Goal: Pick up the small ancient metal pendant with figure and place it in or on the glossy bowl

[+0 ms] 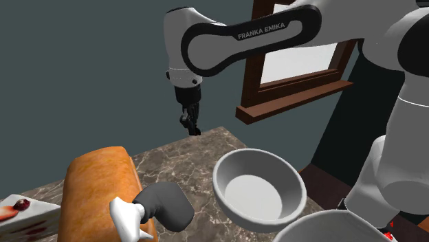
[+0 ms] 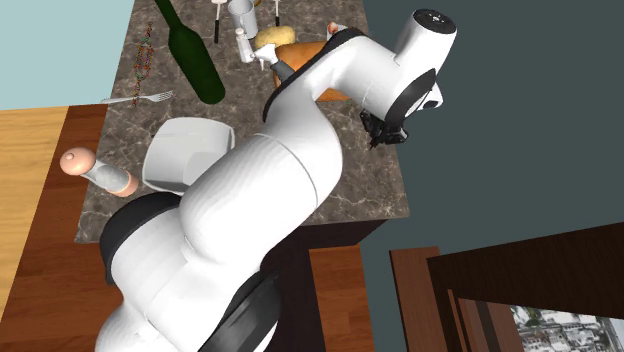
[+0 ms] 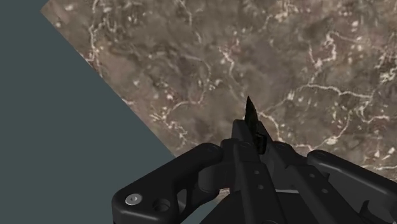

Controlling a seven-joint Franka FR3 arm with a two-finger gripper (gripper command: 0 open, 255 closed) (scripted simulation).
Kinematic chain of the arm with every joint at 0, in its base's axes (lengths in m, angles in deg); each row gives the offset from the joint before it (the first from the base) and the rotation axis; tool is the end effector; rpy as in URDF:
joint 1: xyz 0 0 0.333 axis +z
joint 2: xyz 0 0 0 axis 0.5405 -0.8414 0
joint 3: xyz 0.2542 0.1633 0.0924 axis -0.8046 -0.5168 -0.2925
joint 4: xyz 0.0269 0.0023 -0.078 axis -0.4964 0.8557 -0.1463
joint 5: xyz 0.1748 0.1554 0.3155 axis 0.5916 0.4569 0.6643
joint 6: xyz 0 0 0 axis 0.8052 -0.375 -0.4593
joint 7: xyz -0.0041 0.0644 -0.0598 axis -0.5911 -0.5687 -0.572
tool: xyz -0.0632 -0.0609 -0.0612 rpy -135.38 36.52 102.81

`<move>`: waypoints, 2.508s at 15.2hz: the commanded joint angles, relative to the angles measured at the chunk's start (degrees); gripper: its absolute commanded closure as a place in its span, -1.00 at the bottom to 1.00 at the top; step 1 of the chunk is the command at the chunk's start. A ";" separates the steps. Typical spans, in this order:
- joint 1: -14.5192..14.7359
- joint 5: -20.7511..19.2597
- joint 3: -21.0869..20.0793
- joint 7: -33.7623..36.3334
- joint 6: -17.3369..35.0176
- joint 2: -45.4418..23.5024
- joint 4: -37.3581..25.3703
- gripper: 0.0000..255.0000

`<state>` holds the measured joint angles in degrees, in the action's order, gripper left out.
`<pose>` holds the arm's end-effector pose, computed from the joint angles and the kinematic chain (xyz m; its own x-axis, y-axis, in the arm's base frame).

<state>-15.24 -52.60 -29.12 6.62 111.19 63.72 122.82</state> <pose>0.4857 0.3559 0.4898 0.7493 0.6592 -0.0634 0.6604 -0.7509 -0.0022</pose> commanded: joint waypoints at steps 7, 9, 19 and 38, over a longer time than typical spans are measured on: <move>0.09 0.18 -0.09 -0.19 -6.14 0.33 -5.81 1.00; 0.15 0.16 -0.12 -0.19 -7.71 0.24 -7.47 1.00; 0.70 -0.33 -0.33 0.02 -15.98 -1.22 -17.10 1.00; 5.66 11.34 -4.89 8.38 -13.59 26.98 11.22 1.00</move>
<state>-10.15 -41.93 -33.39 13.94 97.58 89.64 133.09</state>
